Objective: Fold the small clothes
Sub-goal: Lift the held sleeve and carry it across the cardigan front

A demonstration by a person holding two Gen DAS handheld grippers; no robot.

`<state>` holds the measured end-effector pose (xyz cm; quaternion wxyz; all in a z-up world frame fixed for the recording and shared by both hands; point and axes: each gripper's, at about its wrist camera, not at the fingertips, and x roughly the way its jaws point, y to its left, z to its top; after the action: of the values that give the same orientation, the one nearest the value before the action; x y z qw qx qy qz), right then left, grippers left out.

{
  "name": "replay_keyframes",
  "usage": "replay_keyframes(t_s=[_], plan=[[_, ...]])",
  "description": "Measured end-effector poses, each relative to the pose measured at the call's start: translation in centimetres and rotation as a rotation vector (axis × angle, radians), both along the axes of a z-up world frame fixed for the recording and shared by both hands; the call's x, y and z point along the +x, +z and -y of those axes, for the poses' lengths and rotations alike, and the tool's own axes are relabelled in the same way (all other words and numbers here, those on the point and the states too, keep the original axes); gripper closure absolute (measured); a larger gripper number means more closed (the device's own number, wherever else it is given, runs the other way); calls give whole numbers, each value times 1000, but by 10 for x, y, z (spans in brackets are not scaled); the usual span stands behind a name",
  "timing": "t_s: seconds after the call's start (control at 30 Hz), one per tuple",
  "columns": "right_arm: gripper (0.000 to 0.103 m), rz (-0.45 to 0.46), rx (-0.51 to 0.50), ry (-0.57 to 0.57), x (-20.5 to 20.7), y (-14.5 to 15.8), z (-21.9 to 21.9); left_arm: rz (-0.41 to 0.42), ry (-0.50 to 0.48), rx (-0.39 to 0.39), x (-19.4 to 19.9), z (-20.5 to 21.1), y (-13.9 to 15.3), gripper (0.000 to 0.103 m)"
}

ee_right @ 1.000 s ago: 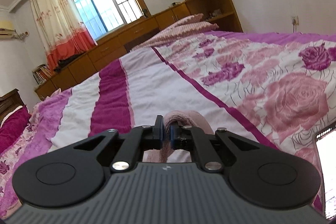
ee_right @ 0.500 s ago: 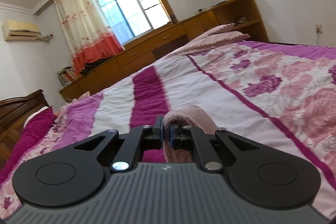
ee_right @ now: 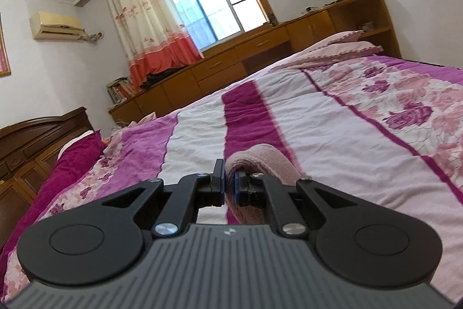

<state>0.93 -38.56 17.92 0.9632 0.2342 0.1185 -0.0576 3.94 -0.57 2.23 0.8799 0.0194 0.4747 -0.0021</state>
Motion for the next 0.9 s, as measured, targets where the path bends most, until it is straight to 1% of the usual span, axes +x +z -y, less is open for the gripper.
replay_keyframes(t_s=[0.07, 0.23, 0.4, 0.53, 0.63, 0.77, 0.9], plan=[[97, -4, -2, 14, 4, 0, -10, 9, 0, 4, -2, -2, 5, 0], [97, -13, -5, 48, 16, 0, -40, 24, 9, -20, -4, -14, 17, 0], [97, -27, -4, 79, 30, -2, -69, 30, 37, -33, -3, -31, 21, 0], [97, -17, -15, 92, 37, -2, -99, 52, 71, -57, -4, -49, 23, 0], [97, -18, -16, 111, 45, -5, -122, 55, 93, -60, -3, -60, 23, 0], [97, -35, -19, 138, 58, -15, -154, 69, 116, -52, -4, -73, 24, 0], [97, -76, -10, 170, 74, -35, -184, 77, 137, -36, -5, -87, 23, 0]])
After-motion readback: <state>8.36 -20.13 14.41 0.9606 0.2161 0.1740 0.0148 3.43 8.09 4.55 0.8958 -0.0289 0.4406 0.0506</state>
